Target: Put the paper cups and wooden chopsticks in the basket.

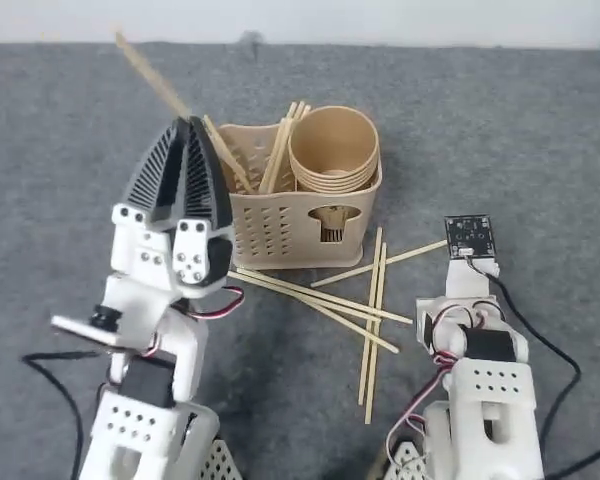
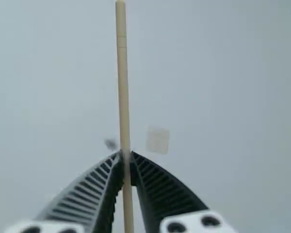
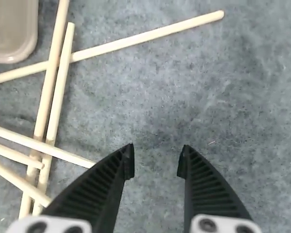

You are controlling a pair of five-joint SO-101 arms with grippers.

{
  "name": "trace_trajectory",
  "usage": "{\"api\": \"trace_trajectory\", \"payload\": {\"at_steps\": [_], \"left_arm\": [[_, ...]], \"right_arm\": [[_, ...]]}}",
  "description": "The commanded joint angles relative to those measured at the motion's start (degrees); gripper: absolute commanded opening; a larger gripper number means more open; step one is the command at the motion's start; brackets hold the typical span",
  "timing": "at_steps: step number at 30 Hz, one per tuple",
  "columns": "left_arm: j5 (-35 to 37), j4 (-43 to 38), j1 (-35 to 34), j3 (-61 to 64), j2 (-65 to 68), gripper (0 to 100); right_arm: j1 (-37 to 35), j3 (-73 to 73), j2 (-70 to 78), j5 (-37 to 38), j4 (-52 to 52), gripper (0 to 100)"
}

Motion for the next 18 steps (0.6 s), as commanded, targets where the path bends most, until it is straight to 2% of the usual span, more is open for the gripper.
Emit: {"api": "trace_trajectory", "payload": {"at_steps": [1, 18], "left_arm": [[-0.88, -4.57, 0.62, 2.86, -0.44, 1], [-0.97, -5.01, 0.62, 4.53, 1.41, 2]], "right_arm": [[-0.22, -1.93, -1.01, 0.70, -0.75, 16.2], [-0.22, -1.93, -1.01, 0.44, -0.40, 16.2]]}}
